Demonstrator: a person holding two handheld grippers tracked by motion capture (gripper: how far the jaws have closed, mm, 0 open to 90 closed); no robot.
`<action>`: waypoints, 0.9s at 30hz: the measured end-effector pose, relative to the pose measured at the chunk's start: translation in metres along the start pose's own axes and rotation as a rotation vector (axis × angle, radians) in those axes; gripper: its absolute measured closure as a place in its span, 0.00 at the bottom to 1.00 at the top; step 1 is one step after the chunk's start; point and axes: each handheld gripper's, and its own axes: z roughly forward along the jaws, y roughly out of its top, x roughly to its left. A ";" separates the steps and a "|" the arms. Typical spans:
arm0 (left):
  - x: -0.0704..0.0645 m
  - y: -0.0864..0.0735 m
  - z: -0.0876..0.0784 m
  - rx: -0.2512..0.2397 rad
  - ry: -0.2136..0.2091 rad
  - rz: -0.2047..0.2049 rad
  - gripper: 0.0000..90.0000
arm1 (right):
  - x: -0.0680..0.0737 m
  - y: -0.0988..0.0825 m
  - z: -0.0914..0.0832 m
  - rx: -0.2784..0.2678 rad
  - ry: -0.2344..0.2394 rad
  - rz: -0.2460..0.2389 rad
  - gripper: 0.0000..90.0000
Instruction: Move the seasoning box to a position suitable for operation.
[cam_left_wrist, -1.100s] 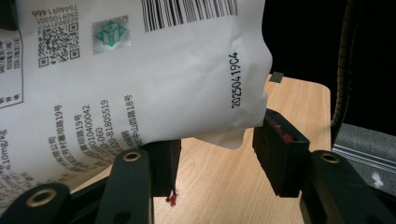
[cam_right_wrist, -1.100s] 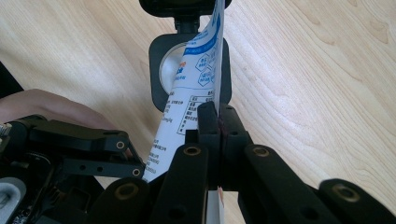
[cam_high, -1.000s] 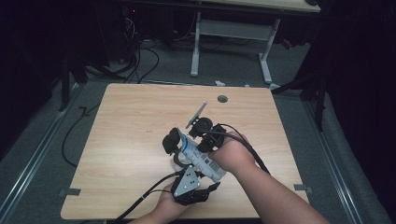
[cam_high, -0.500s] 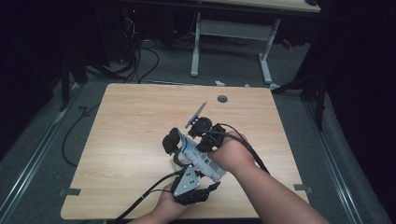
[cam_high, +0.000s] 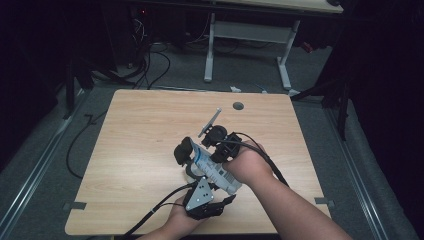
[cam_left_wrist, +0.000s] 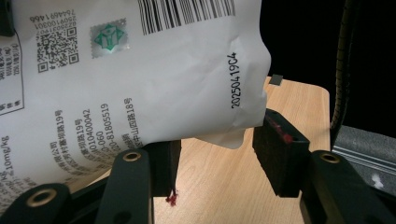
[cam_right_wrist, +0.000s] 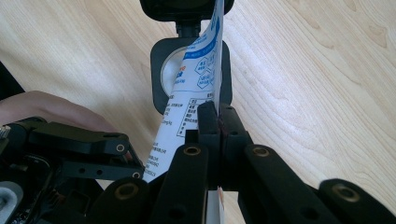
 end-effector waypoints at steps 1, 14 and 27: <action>0.000 0.000 0.000 0.000 0.000 0.000 0.59 | 0.000 0.000 0.000 0.000 0.000 0.000 1.00; 0.001 0.001 -0.001 -0.003 0.004 0.001 0.59 | 0.001 0.003 0.000 0.003 -0.002 -0.004 1.00; 0.001 0.001 -0.001 -0.007 0.002 -0.001 0.59 | 0.001 0.003 0.000 0.001 -0.001 -0.006 1.00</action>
